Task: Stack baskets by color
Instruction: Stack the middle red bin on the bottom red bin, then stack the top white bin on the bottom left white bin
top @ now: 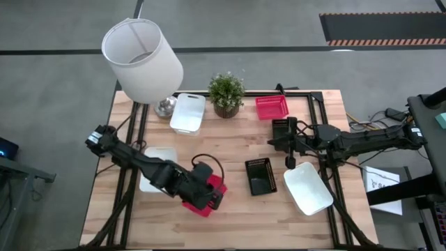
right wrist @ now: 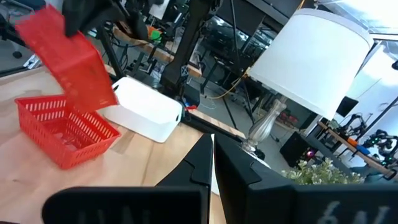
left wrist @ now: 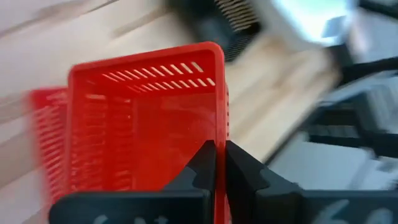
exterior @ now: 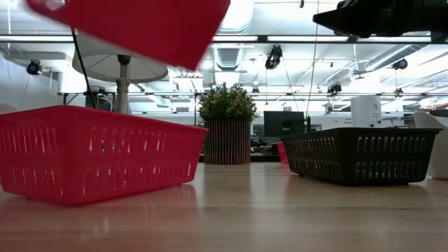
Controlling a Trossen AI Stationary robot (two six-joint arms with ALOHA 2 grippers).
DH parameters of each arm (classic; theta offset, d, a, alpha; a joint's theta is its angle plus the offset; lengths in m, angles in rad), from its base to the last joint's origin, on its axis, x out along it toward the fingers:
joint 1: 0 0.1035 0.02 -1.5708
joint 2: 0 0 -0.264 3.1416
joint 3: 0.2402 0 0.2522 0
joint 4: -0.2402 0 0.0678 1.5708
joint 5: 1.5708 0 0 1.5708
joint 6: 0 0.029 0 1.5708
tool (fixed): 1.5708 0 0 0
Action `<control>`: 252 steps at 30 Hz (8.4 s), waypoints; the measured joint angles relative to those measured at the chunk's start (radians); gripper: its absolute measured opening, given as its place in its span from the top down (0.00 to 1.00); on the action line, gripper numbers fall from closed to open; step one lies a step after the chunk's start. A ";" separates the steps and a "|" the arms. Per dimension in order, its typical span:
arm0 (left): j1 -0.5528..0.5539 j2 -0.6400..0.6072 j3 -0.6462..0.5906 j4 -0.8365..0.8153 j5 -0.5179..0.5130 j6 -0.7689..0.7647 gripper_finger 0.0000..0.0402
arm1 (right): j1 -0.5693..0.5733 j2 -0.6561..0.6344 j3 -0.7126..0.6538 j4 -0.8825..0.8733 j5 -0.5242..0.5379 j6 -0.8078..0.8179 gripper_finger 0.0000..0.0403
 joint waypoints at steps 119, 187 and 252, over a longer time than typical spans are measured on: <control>0.335 -0.508 -0.943 1.059 -0.075 1.675 0.98 | -0.049 0.190 -0.012 0.039 0.001 -0.031 0.98; 0.345 -0.954 -1.326 1.404 -0.049 1.642 0.98 | -0.439 0.575 0.508 -0.842 -0.013 0.709 0.54; 0.346 -0.725 -1.138 0.758 -0.073 1.180 0.92 | -0.040 0.576 0.423 -0.310 0.008 0.360 0.58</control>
